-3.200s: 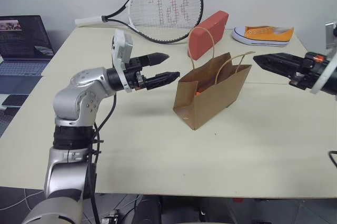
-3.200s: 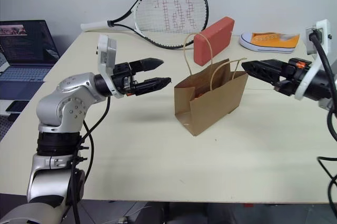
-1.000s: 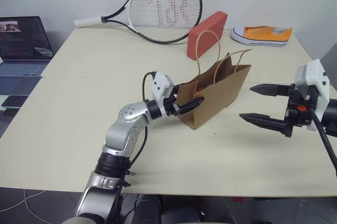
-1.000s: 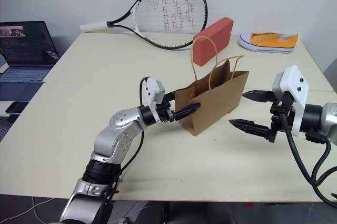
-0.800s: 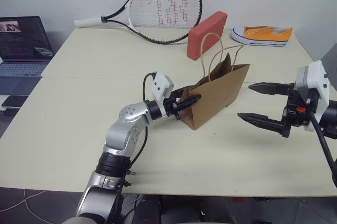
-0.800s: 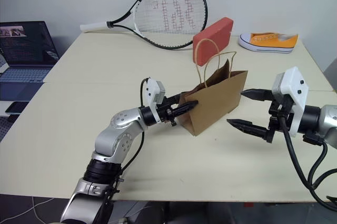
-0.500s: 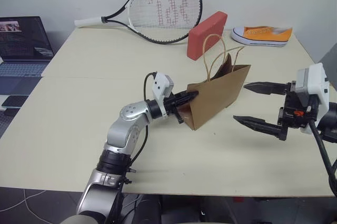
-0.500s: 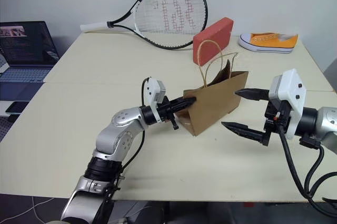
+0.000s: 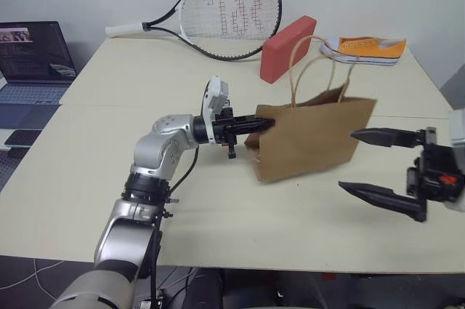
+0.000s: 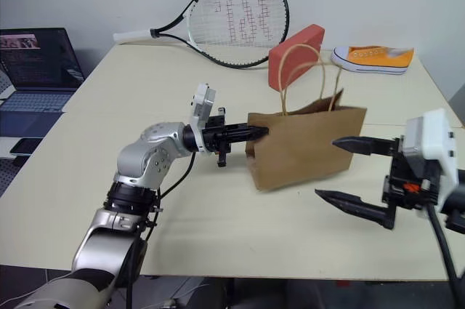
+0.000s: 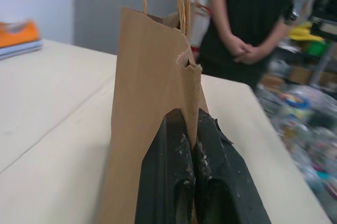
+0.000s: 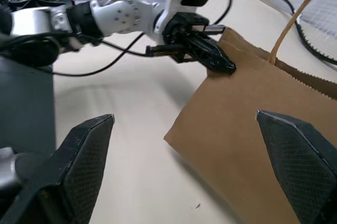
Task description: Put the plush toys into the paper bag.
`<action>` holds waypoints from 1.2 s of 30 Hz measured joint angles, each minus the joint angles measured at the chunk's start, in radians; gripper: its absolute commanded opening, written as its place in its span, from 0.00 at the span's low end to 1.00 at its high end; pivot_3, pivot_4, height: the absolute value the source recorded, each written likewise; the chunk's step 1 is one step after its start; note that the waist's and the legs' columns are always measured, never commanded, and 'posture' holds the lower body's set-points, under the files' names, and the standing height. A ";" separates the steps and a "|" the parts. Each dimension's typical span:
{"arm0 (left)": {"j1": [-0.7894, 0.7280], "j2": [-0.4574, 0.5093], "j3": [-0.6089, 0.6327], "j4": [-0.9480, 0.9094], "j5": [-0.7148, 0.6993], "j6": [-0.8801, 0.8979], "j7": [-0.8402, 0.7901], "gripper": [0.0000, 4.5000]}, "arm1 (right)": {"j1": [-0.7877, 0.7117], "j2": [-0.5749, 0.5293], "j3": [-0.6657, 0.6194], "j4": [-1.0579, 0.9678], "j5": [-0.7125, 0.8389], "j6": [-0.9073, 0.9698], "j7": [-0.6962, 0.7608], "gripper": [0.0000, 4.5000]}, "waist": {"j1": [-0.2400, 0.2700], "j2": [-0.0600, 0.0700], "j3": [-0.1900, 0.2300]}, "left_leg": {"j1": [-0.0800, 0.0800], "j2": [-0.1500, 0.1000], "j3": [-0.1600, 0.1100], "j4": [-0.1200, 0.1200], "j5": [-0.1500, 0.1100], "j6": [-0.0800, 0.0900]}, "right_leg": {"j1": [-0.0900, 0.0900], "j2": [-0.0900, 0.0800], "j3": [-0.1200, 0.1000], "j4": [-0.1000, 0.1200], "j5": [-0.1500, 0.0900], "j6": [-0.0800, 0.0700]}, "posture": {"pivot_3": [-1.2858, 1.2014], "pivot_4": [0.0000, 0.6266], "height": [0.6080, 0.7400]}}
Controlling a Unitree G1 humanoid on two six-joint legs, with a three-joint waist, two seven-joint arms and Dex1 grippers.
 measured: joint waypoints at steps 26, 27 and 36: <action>-0.064 0.038 -0.059 0.245 0.200 -0.246 -0.201 0.72 | 0.183 -0.002 -0.082 -0.064 -0.105 -0.064 0.037 1.00 | -0.003 -0.001 0.000 | 0.000 0.001 0.000 0.000 0.000 0.000 | 0.000 0.000 0.000 0.000 0.000 0.001 | 0.52 0.24 1.00; -0.047 0.056 -0.059 0.218 0.205 -0.246 -0.197 0.80 | 0.176 -0.004 -0.078 -0.052 -0.115 -0.067 0.043 1.00 | -0.004 -0.001 0.000 | 0.000 0.001 0.000 0.000 0.000 0.000 | 0.000 0.000 0.000 0.000 0.000 0.001 | 0.52 0.24 1.00; 0.119 0.239 -0.013 0.068 0.287 -0.289 -0.047 0.85 | 0.087 -0.114 -0.018 0.155 -0.266 -0.149 0.183 1.00 | -0.005 -0.001 0.000 | 0.001 0.001 0.000 0.000 0.000 0.000 | 0.000 0.000 0.000 0.000 0.000 0.000 | 0.52 0.24 1.00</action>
